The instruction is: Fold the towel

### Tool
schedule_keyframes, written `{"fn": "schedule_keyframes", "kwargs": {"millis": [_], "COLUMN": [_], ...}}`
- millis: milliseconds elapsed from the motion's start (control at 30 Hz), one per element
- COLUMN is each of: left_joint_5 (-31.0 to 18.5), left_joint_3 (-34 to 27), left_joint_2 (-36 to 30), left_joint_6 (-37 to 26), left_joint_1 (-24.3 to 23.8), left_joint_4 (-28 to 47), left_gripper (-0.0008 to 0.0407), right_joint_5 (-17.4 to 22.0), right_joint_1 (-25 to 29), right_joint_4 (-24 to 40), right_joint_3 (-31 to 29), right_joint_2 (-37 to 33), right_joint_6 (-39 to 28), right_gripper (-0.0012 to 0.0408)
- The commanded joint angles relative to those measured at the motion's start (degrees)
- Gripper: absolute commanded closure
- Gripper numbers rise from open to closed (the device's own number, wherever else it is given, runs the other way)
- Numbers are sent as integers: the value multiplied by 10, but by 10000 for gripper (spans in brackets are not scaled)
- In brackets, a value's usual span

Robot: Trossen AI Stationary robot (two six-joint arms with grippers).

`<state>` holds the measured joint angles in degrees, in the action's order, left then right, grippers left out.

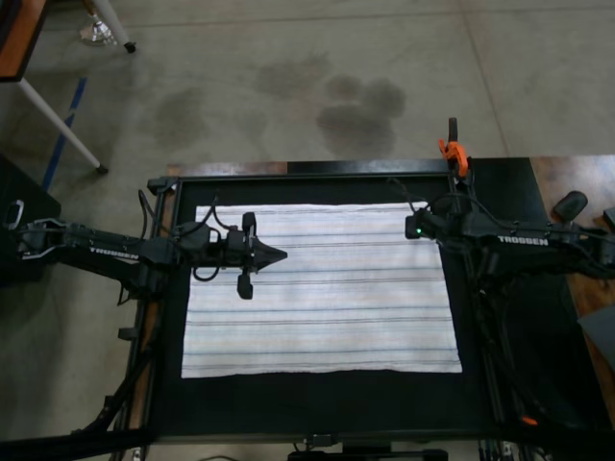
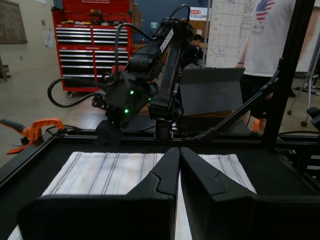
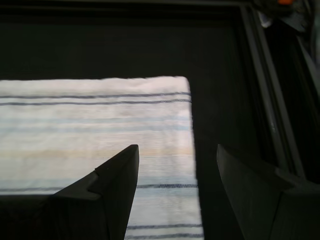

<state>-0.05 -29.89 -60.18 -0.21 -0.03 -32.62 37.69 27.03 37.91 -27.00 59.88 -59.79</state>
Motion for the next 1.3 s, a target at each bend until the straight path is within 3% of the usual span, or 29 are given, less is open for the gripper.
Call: {"fn": "schedule_keyframes", "kwargs": {"millis": [0,100,267,700,967,1267], "left_joint_5": [0,0,0,0,0,0], "left_joint_3": [0,0,0,0,0,0], "left_joint_2": [0,0,0,0,0,0], "left_joint_6": [0,0,0,0,0,0], "left_joint_1": [0,0,0,0,0,0], "left_joint_4": [0,0,-1,-1,-1,-5], "left_gripper": [399,399,399,399,399,399], "right_joint_5": [-2,-10,-66,-79,-92,-93], "right_joint_1": [10,23,52,113,119,120], "right_joint_4": [-12,-43,-109,-130,-167,-215], "right_joint_3": [8,22,48,72,82,87], "right_joint_2": [0,0,1,1,7,61], "right_joint_6": [2,3,35,40,53,66], "right_gripper": [185,185,185,184,185,185]}}
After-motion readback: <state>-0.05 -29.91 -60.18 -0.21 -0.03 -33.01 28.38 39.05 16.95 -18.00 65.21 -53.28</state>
